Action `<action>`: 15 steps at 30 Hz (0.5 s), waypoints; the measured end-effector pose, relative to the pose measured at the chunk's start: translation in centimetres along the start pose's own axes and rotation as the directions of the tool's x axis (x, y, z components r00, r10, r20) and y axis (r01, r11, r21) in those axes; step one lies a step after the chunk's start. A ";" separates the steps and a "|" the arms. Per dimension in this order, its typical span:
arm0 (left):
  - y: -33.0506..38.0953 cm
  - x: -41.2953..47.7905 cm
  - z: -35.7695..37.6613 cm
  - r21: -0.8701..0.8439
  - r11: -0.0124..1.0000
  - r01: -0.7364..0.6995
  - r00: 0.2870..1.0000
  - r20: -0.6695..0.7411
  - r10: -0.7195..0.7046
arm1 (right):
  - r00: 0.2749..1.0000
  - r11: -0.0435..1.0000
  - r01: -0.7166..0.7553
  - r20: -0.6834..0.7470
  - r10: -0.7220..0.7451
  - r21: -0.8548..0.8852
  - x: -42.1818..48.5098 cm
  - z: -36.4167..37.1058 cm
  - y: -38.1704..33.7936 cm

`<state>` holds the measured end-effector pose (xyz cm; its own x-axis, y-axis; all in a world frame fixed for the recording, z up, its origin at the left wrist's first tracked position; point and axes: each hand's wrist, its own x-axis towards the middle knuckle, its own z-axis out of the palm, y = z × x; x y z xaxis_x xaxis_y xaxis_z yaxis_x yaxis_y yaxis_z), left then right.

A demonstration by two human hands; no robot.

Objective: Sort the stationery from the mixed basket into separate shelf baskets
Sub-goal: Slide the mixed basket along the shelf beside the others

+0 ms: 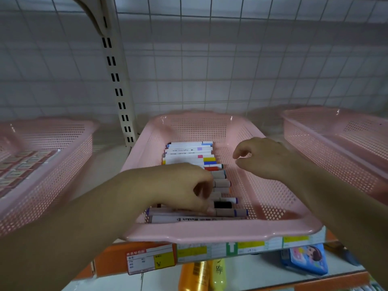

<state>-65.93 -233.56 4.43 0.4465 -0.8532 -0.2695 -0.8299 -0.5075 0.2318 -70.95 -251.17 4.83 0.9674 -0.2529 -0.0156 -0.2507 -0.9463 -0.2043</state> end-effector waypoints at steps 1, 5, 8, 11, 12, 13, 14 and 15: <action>0.3 0.2 0.1 0.012 0.999 -0.053 0.998 -0.029 0.053 | 1.000 1.000 -0.005 -0.007 0.005 0.022 0.1 0.0 0.0; 0.9 1.8 2.6 0.328 0.938 -0.110 0.993 0.080 0.089 | 1.000 0.999 -0.010 -0.021 0.011 0.043 0.2 0.0 0.0; 0.4 2.3 4.0 0.410 0.912 0.009 0.988 0.138 -0.072 | 1.000 0.999 -0.009 -0.018 0.010 0.049 0.1 0.0 0.1; 0.5 2.0 4.0 0.443 0.896 0.016 0.969 0.214 -0.123 | 1.000 0.998 -0.010 -0.015 0.011 0.060 0.0 0.0 0.1; 0.5 1.9 3.8 0.439 0.898 0.018 0.967 0.221 -0.128 | 1.000 0.998 -0.010 -0.014 0.010 0.061 0.0 -0.1 0.1; 0.5 1.9 3.9 0.433 0.901 0.022 0.965 0.226 -0.132 | 1.000 0.998 -0.009 -0.014 0.010 0.062 0.0 -0.1 0.1; 0.4 2.0 3.9 0.425 0.905 0.024 0.964 0.229 -0.133 | 1.000 0.998 -0.006 -0.015 0.007 0.061 -0.1 -0.1 0.1; 0.4 2.0 4.0 0.419 0.908 0.029 0.963 0.231 -0.138 | 1.000 0.998 -0.003 -0.015 0.004 0.060 -0.1 -0.1 0.2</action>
<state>-66.71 -234.98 0.27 0.4672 -0.7243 -0.5070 -0.8802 -0.4354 -0.1890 -71.05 -251.32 4.85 0.9657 -0.2596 -0.0014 -0.2508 -0.9317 -0.2628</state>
